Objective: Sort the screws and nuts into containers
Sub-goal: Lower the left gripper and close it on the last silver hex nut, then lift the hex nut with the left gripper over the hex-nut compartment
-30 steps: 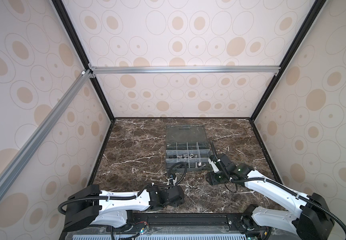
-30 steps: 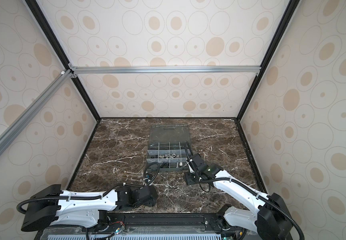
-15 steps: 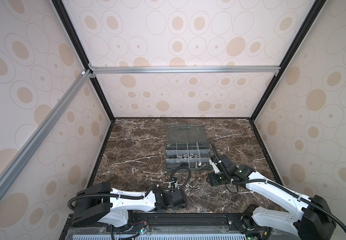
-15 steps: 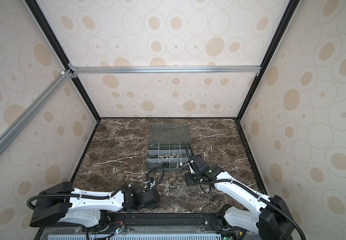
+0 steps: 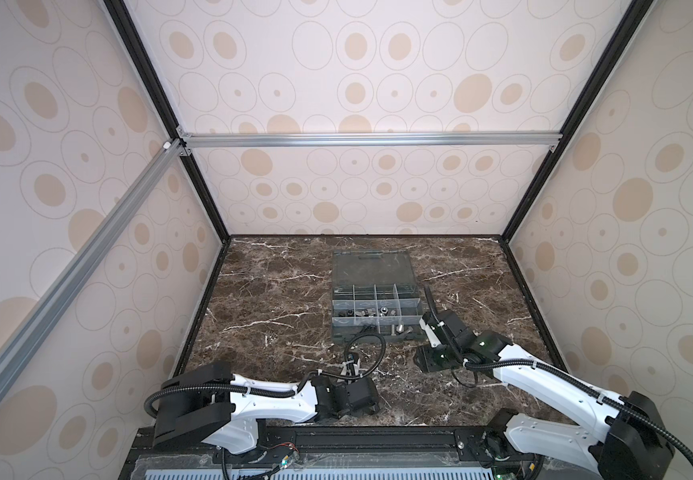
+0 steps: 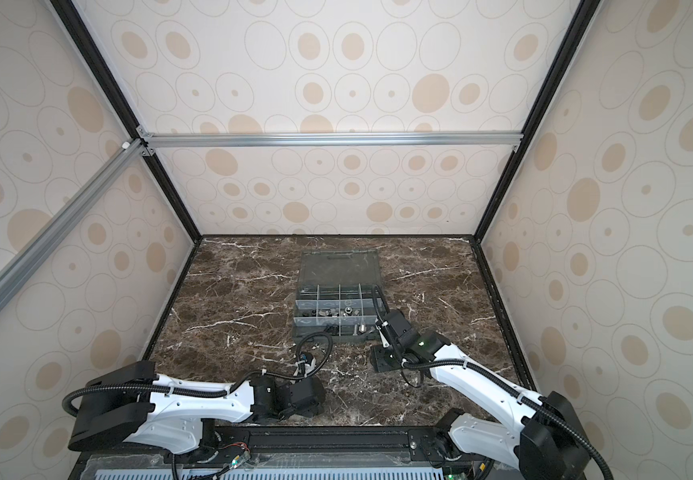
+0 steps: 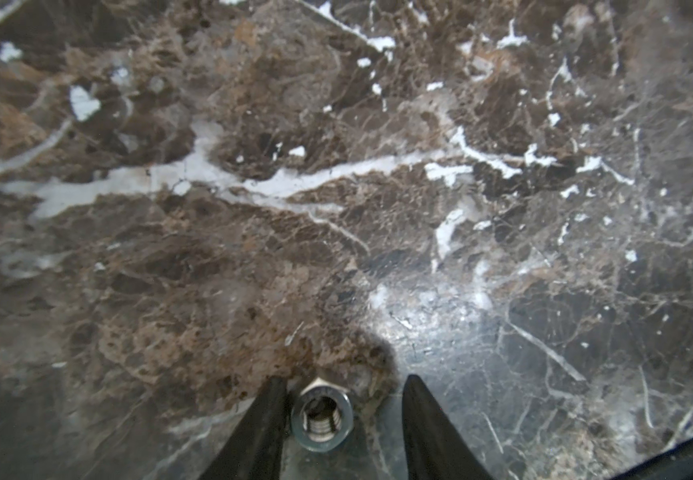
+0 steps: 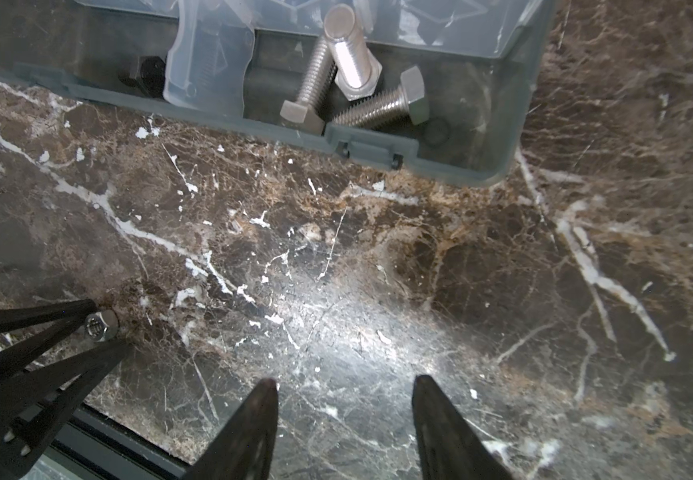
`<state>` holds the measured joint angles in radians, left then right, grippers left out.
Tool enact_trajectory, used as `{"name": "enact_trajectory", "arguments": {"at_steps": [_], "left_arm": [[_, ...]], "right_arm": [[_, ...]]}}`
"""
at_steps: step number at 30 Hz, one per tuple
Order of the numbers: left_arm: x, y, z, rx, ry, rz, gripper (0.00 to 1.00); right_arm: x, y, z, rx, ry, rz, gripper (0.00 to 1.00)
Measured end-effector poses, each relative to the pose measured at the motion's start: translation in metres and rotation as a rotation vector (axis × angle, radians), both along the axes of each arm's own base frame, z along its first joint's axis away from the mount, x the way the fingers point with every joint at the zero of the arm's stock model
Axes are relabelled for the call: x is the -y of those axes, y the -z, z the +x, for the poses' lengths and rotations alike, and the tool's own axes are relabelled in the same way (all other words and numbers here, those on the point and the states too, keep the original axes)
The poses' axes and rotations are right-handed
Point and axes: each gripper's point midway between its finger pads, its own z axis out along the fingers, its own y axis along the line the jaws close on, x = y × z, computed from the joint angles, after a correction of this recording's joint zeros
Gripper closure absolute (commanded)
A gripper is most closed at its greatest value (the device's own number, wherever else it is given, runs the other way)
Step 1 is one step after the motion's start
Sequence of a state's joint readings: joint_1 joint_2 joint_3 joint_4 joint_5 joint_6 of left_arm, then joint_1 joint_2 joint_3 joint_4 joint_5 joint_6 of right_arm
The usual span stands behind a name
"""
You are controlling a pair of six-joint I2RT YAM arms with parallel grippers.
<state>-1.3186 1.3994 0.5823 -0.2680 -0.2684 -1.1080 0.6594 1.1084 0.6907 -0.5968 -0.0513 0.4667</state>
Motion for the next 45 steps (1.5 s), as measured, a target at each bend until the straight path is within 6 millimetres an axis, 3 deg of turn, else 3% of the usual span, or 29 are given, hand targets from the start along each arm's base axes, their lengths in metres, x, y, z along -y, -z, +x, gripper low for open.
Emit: {"name": "enact_trajectory", "arguments": {"at_steps": [12, 26, 35, 41, 45], "left_arm": [[0.001, 0.001, 0.000, 0.004, 0.017, 0.018, 0.63], [-0.001, 0.002, -0.002, 0.009, 0.051, 0.046, 0.78], [0.008, -0.004, 0.000, 0.016, 0.086, 0.043, 0.81], [0.035, -0.039, 0.033, 0.082, 0.093, -0.019, 0.81], [0.058, -0.077, 0.083, 0.166, 0.073, -0.066, 0.81]], "right_arm": [[0.003, 0.002, -0.002, -0.004, 0.015, 0.003, 0.44], [0.004, 0.003, -0.003, -0.007, 0.021, 0.000, 0.44], [0.005, 0.003, -0.002, -0.001, 0.027, -0.005, 0.44], [0.007, -0.002, 0.000, 0.024, 0.036, -0.006, 0.44], [0.011, -0.004, 0.001, 0.038, 0.044, -0.016, 0.44]]}}
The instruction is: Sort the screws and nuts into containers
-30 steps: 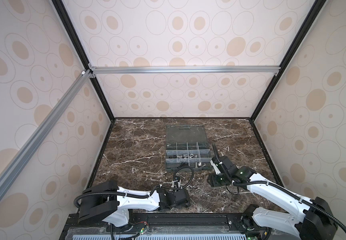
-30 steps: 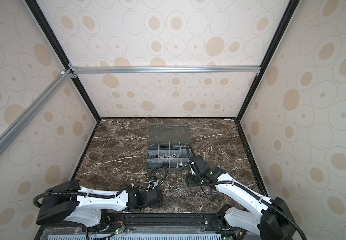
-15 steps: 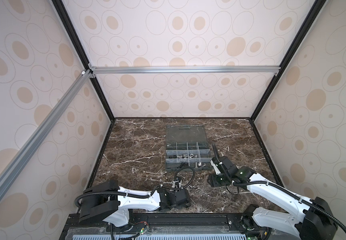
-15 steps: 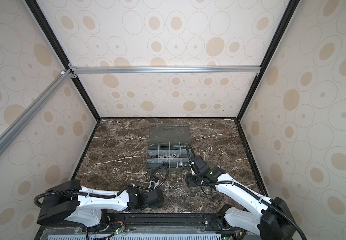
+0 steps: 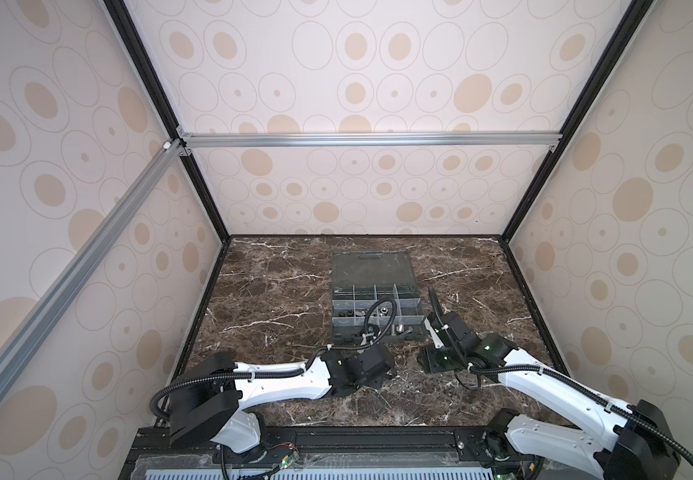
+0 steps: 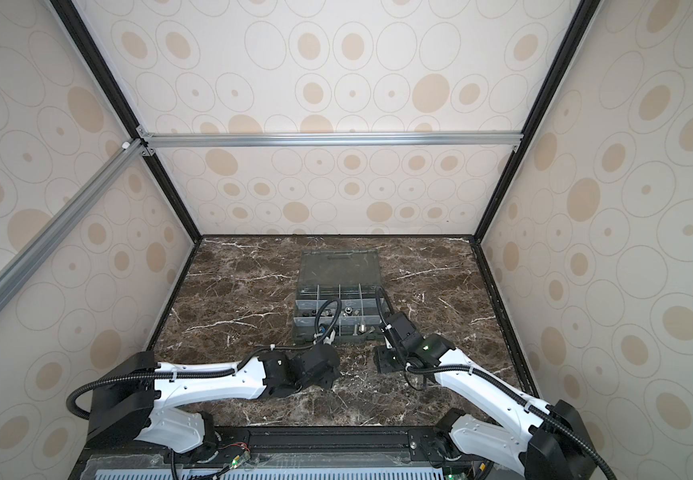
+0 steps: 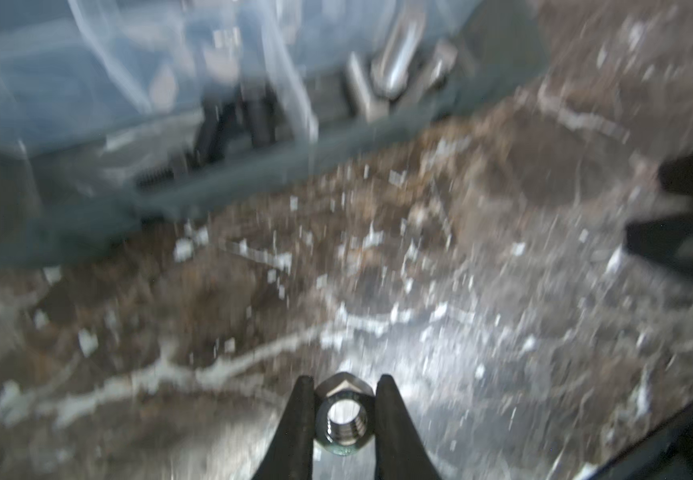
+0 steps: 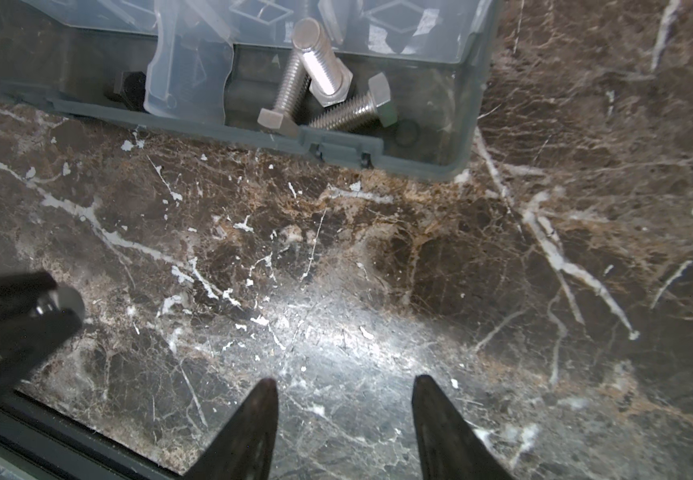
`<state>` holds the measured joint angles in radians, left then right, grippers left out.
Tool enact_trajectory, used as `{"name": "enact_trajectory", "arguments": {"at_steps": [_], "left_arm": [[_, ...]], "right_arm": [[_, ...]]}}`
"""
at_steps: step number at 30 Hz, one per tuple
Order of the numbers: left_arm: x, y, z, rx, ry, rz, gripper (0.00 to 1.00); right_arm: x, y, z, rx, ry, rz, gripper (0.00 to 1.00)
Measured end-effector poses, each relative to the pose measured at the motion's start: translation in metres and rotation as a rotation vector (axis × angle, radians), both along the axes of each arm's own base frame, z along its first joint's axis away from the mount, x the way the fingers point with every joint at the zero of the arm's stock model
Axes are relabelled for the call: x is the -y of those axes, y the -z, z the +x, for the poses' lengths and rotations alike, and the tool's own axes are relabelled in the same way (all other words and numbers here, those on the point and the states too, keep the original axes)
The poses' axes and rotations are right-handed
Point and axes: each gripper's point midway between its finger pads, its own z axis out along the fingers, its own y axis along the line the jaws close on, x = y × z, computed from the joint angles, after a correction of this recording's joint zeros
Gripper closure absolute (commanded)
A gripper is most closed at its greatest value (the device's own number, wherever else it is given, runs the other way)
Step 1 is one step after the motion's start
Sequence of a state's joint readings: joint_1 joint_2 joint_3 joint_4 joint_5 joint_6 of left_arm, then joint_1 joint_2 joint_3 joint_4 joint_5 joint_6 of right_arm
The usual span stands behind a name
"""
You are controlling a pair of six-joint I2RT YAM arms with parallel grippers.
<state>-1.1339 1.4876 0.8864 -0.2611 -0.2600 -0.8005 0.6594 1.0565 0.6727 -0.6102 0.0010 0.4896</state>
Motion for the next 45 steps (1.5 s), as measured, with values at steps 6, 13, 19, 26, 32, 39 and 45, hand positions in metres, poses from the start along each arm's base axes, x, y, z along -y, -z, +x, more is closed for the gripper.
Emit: {"name": "enact_trajectory", "arguments": {"at_steps": [6, 13, 19, 26, 32, 39, 45], "left_arm": [[0.023, -0.042, 0.081, 0.103, -0.025, -0.045, 0.81], [0.047, -0.046, 0.148, 0.141, -0.004, -0.033, 0.81], [0.053, -0.012, 0.164, 0.087, 0.029, 0.006, 0.79], [0.057, 0.000, 0.164, 0.057, 0.056, 0.009, 0.58], [0.056, -0.005, 0.161, 0.065, 0.054, -0.014, 0.47], [0.029, -0.045, 0.150, 0.153, 0.023, -0.066, 0.45], [-0.034, -0.117, 0.139, 0.369, -0.078, -0.124, 0.43]], "right_arm": [[0.005, 0.001, -0.002, -0.005, 0.007, -0.022, 0.44], [0.009, -0.001, -0.005, -0.002, 0.012, -0.029, 0.44], [0.012, -0.004, -0.006, 0.005, 0.025, -0.027, 0.44], [0.013, -0.007, -0.006, 0.011, 0.038, -0.022, 0.44], [0.015, -0.006, -0.007, 0.009, 0.041, -0.030, 0.44], [0.019, -0.010, -0.005, 0.036, 0.053, -0.040, 0.44], [0.043, -0.036, 0.011, 0.203, 0.122, -0.103, 0.38]]}}
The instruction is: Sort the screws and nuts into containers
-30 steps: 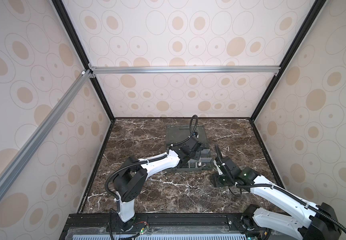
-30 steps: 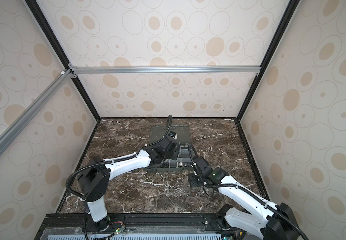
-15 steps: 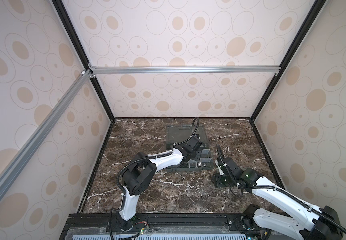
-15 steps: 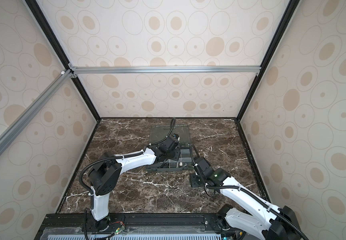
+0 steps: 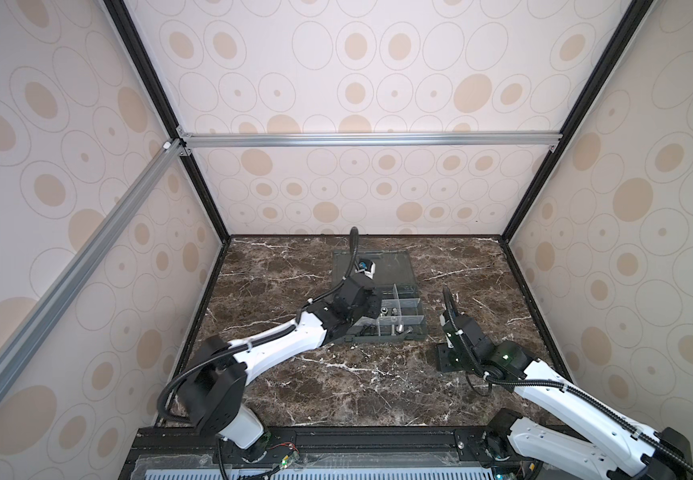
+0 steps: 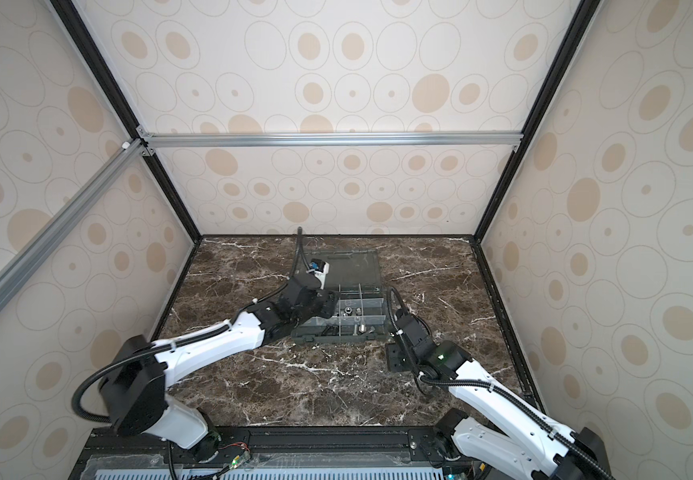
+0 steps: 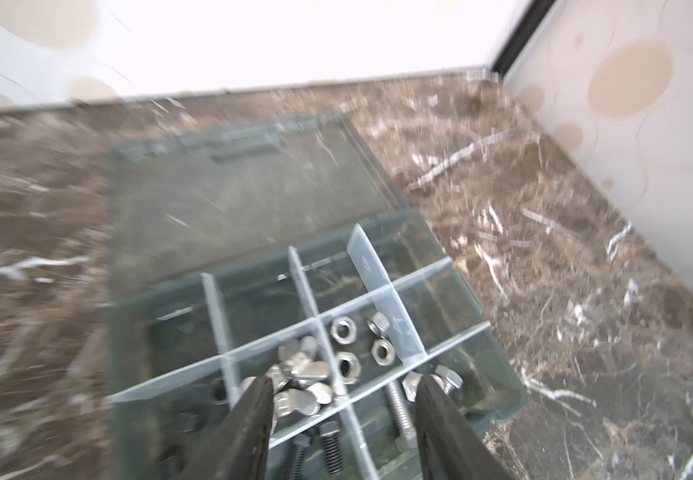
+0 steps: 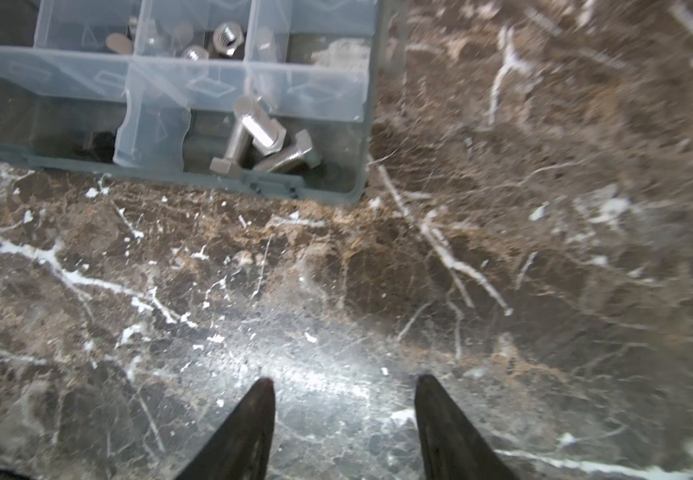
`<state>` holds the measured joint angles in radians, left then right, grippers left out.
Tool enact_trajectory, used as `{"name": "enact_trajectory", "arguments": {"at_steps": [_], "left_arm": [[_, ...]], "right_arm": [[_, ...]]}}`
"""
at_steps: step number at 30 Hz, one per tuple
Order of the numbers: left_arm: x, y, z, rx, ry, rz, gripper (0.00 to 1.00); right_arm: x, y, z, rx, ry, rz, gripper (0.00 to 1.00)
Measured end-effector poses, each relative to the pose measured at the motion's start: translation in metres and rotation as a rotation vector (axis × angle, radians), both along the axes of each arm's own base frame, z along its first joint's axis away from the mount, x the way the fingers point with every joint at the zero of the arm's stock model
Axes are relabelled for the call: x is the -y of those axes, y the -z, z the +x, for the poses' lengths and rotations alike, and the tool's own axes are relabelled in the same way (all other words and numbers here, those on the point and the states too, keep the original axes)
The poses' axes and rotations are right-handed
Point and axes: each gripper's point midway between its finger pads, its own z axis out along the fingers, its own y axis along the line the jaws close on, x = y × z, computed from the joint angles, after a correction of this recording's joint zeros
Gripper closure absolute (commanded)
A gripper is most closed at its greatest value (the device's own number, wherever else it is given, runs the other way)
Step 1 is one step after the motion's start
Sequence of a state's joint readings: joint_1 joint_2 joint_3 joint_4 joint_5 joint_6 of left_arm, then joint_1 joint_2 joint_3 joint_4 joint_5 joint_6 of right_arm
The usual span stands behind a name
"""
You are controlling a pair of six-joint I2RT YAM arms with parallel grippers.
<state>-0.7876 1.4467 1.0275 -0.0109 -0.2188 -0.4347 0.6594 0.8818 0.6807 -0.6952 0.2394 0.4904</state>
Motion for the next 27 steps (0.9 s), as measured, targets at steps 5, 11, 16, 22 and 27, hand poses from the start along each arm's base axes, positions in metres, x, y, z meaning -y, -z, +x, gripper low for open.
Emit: {"name": "enact_trajectory", "arguments": {"at_steps": [5, 11, 16, 22, 27], "left_arm": [[-0.084, -0.055, -0.014, 0.225, -0.192, -0.039, 0.23], [-0.192, -0.060, -0.044, 0.458, -0.534, -0.035, 0.01], [-0.264, -0.004, -0.067, 0.516, -0.768, 0.164, 0.01], [-0.313, 0.050, -0.086, 0.474, -0.900, 0.313, 0.01], [-0.323, 0.063, -0.075, 0.457, -0.936, 0.299, 0.01]], "right_arm": [[0.028, -0.056, 0.024, 0.291, 0.085, -0.059, 0.30], [0.062, -0.114, 0.049, 0.667, 0.249, -0.127, 0.03], [0.100, -0.084, 0.071, 0.707, 0.389, -0.322, 0.00], [0.139, -0.018, 0.100, 0.554, 0.455, -0.442, 0.00], [0.131, 0.040, 0.117, 0.437, 0.343, -0.467, 0.00]]}}
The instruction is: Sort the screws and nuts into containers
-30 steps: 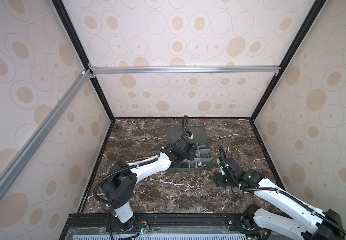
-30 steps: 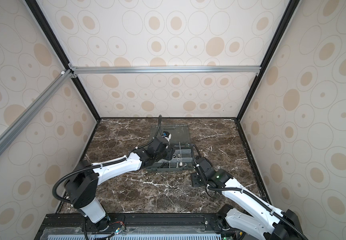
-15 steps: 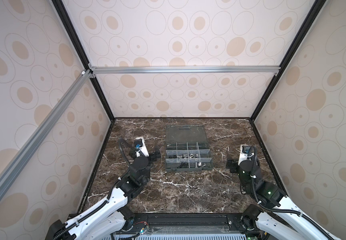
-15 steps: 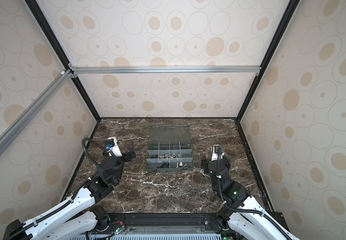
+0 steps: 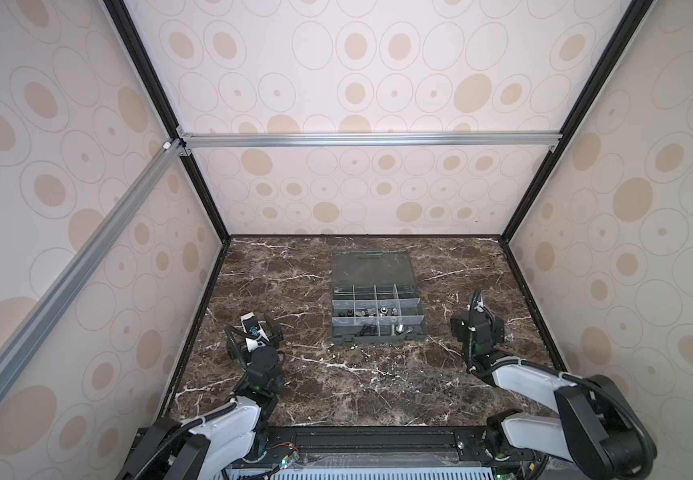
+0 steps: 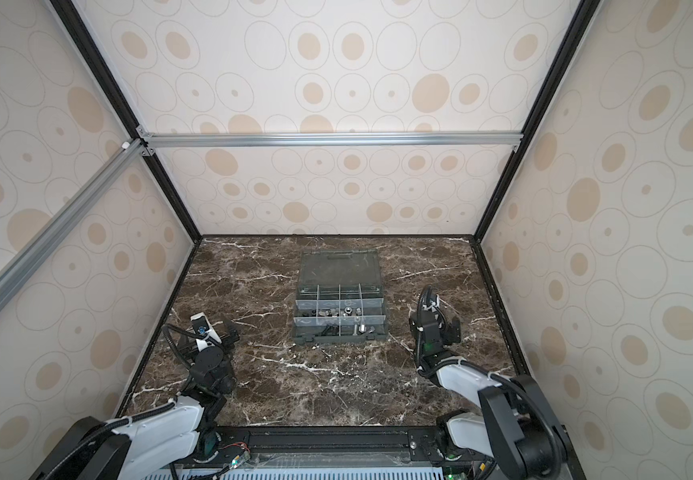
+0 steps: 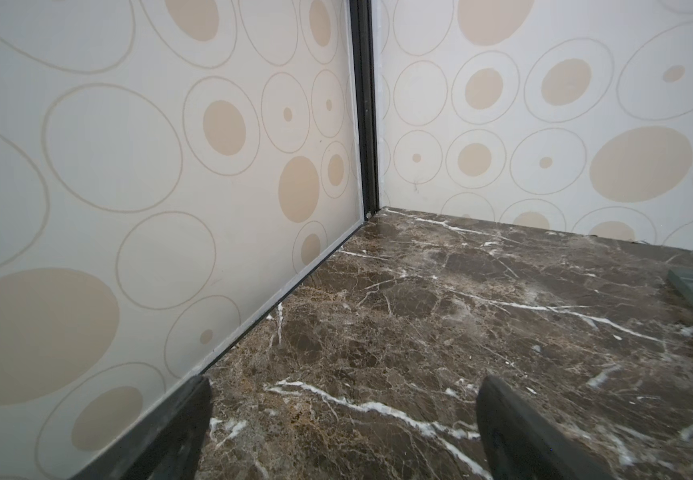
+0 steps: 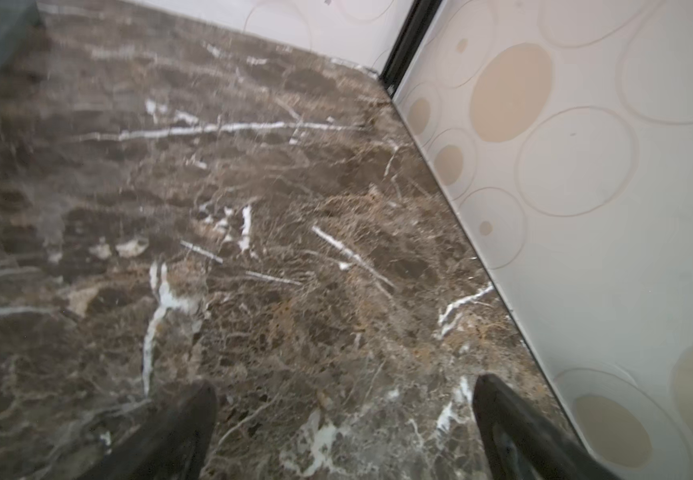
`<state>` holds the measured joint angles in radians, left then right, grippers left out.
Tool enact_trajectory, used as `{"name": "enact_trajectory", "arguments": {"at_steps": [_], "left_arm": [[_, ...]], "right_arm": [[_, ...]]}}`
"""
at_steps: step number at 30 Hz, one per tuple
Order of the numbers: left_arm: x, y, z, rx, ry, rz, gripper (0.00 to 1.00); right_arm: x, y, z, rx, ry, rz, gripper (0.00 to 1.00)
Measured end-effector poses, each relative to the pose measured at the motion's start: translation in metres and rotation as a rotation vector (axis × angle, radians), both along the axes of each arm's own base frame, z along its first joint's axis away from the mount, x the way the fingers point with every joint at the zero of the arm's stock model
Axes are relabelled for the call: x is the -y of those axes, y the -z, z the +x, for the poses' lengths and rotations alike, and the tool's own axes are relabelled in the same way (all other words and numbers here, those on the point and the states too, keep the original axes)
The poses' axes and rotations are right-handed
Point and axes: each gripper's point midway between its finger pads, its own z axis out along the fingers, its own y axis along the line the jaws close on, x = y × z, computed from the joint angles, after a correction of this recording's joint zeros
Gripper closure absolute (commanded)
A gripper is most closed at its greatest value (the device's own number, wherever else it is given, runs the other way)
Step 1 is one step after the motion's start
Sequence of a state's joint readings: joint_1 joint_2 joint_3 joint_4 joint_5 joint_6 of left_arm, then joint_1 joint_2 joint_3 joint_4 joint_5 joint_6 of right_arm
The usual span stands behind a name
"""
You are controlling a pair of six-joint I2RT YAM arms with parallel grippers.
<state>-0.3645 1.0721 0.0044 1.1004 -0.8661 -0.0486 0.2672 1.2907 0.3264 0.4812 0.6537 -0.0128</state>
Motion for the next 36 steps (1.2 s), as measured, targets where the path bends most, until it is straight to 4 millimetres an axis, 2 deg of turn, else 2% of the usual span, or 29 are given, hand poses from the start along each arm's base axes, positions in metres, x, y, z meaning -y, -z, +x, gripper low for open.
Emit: {"name": "enact_trajectory", "arguments": {"at_steps": [2, 5, 8, 10, 11, 15, 19, 24, 36], "left_arm": [[-0.005, 0.007, 0.007, -0.005, 0.006, -0.010, 0.01], [-0.004, 0.020, 0.024, -0.059, 0.035, 0.001, 0.01], [0.009, 0.012, 0.056, -0.069, 0.102, 0.021, 0.01], [0.018, 0.005, 0.073, -0.048, 0.151, 0.034, 0.01], [0.017, 0.004, 0.076, -0.033, 0.164, 0.035, 0.01], [0.004, 0.020, 0.078, -0.059, 0.196, 0.018, 0.01], [0.003, 0.032, 0.083, -0.089, 0.237, 0.003, 0.01], [0.008, 0.028, 0.092, -0.074, 0.282, -0.014, 0.01], [0.012, 0.028, 0.093, -0.074, 0.306, -0.020, 0.01]], "right_arm": [[0.003, 0.002, 0.010, 0.013, -0.004, 0.026, 0.00], [0.006, -0.005, 0.030, 0.072, -0.009, 0.074, 0.00], [0.008, -0.001, 0.047, 0.142, -0.032, 0.131, 0.00], [0.010, 0.015, 0.047, 0.096, -0.044, 0.156, 0.00], [0.010, 0.017, 0.047, 0.093, -0.048, 0.170, 0.00], [0.008, 0.010, 0.054, 0.124, -0.071, 0.205, 0.00], [0.005, 0.005, 0.058, 0.140, -0.086, 0.219, 0.00], [0.003, 0.006, 0.059, 0.136, -0.094, 0.229, 0.00], [0.002, 0.006, 0.059, 0.137, -0.098, 0.231, 0.00]]}}
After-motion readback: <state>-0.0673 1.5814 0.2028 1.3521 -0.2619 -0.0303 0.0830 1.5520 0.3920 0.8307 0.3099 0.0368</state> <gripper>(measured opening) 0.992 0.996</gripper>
